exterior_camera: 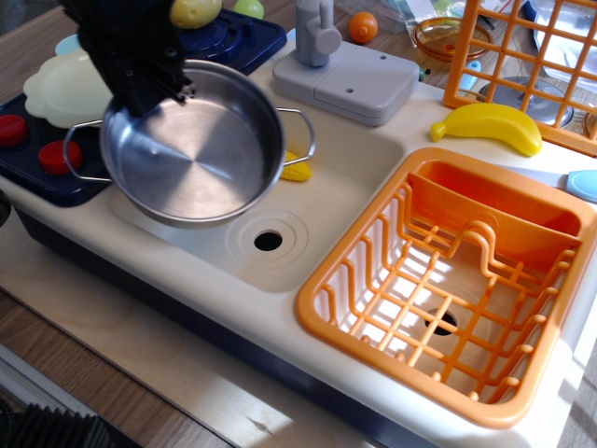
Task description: Put pan from drying rack into sink
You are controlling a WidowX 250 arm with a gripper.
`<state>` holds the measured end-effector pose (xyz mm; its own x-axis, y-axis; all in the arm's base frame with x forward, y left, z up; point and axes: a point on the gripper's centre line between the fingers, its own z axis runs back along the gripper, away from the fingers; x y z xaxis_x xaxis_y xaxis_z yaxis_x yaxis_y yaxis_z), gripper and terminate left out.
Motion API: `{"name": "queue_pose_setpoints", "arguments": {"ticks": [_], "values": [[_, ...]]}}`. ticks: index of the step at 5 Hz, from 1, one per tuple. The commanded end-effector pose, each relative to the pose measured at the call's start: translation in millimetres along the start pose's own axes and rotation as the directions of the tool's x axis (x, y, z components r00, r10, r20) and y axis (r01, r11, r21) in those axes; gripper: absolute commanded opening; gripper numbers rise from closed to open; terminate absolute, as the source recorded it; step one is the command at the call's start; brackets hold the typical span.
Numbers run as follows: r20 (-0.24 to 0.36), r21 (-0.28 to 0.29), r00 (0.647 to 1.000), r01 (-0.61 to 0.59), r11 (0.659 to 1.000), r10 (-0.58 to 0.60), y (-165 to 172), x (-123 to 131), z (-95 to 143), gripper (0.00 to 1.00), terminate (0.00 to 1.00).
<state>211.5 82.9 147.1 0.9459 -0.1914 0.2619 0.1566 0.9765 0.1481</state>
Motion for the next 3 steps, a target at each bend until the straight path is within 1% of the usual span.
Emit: {"name": "queue_pose_setpoints", "arguments": {"ticks": [1,2,3], "values": [[0.034,0.002,0.999,0.022,1.0,-0.022,9.3,8.8,4.1,1.0,0.0],[0.034,0.002,0.999,0.022,1.0,-0.022,9.3,8.8,4.1,1.0,0.0],[0.034,0.002,0.999,0.022,1.0,-0.022,9.3,8.8,4.1,1.0,1.0]]}}
